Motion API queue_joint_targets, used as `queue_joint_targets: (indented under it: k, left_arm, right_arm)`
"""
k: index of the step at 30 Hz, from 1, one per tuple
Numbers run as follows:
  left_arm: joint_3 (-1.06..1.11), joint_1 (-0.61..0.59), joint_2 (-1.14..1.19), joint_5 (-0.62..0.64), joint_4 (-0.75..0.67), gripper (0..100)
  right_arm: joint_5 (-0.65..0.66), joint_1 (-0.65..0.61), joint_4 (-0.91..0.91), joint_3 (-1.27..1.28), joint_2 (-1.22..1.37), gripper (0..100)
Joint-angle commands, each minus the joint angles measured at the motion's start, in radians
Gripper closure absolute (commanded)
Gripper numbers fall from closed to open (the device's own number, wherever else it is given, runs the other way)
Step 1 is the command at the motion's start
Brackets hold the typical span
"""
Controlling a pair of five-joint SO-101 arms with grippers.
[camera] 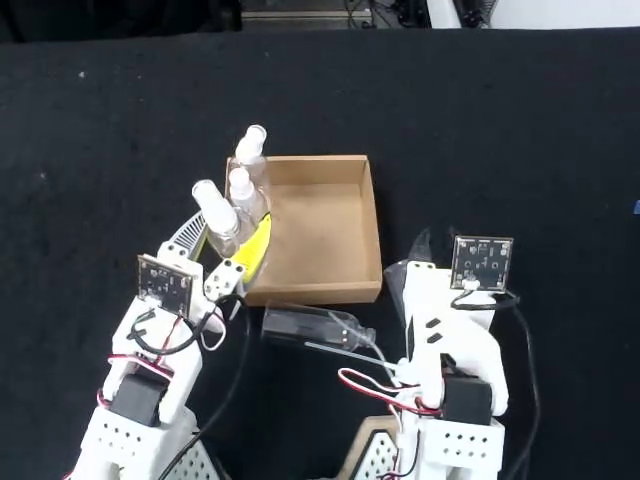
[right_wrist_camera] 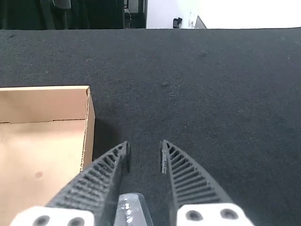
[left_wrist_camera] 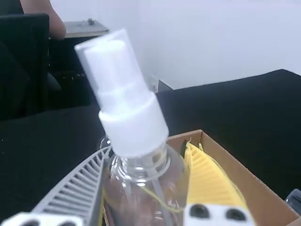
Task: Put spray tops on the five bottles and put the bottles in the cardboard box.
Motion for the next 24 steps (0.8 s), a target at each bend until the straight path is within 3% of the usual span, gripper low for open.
queue_joint_targets:
  k: [1, 16, 24]
  left_arm:
    - [0.024, 0.015, -0.011, -0.006, 0.041, 97]
    - [0.025, 0.013, 0.058, -0.006, 0.040, 97]
    - [0.025, 0.012, 0.184, -0.006, -0.058, 97]
  right_arm:
    - [0.003, 0.017, -0.009, -0.002, -0.097, 90.2]
    - [0.003, 0.017, -0.009, -0.005, -0.097, 90.2]
    - [0.003, 0.017, -0.009, -0.005, -0.097, 90.2]
